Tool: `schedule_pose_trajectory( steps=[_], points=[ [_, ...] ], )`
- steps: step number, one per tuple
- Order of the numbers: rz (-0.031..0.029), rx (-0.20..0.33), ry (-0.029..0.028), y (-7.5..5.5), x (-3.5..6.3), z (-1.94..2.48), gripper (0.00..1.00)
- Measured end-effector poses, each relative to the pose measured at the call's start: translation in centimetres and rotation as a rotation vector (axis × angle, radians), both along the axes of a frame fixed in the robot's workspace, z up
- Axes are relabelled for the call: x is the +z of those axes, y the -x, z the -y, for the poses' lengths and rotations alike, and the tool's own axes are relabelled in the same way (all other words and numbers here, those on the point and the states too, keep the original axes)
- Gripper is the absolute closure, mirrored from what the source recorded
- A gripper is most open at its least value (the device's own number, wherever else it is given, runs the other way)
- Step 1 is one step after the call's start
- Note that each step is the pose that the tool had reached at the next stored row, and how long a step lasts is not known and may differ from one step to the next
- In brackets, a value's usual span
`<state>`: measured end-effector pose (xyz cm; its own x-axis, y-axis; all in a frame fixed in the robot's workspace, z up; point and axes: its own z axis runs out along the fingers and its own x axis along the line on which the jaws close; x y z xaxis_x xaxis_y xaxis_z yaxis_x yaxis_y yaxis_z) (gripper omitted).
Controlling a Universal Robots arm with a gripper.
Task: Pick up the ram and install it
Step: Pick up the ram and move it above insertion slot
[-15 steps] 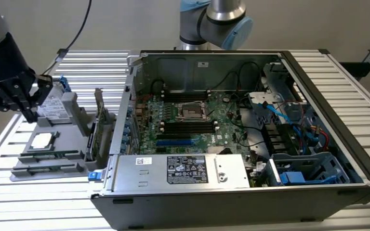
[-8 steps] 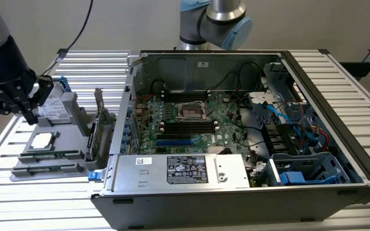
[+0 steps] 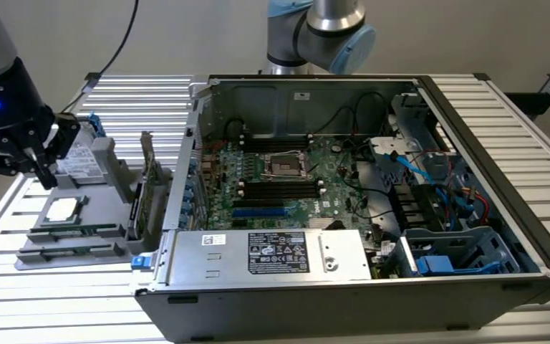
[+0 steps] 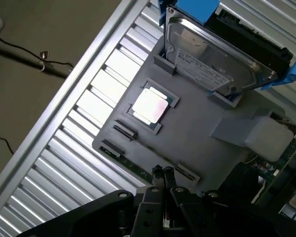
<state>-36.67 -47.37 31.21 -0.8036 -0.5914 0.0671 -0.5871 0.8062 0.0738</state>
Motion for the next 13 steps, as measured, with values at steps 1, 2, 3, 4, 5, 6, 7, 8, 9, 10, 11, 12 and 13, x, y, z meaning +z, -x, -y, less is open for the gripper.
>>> schedule_pose_trajectory(
  steps=[1,2,3,4,5,6,7,8,9,10,11,12,13],
  points=[
    [0.0,0.018,0.0001,0.0,-0.05,0.0,0.9],
    [0.0,0.037,0.0001,0.0,-0.1,0.0,0.9],
    [-0.0001,0.054,0.0001,0.0,-0.15,0.0,0.9],
    [0.0,0.072,0.0,0.0,-0.21,0.0,0.9],
    [0.0,0.092,0.0,0.0,-0.27,0.0,0.9],
    [0.0,0.109,0.0001,0.0,-0.32,0.0,0.9],
    [0.0,0.128,0.0001,0.0,-0.37,0.0,0.9],
    [0.0,0.146,0.0001,0.0,-0.42,0.0,0.9],
    [0.0,0.164,0.0,0.0,-0.48,0.0,0.9],
    [0.0001,0.183,0.0001,0.0,-0.54,0.0,0.9],
    [-0.0001,0.2,0.0001,0.0,-0.58,0.0,0.9],
    [0.0001,0.219,0.0,0.0,-0.64,0.0,0.9],
    [0.0,0.237,0.0001,0.0,-0.7,0.0,0.9]
  ],
)
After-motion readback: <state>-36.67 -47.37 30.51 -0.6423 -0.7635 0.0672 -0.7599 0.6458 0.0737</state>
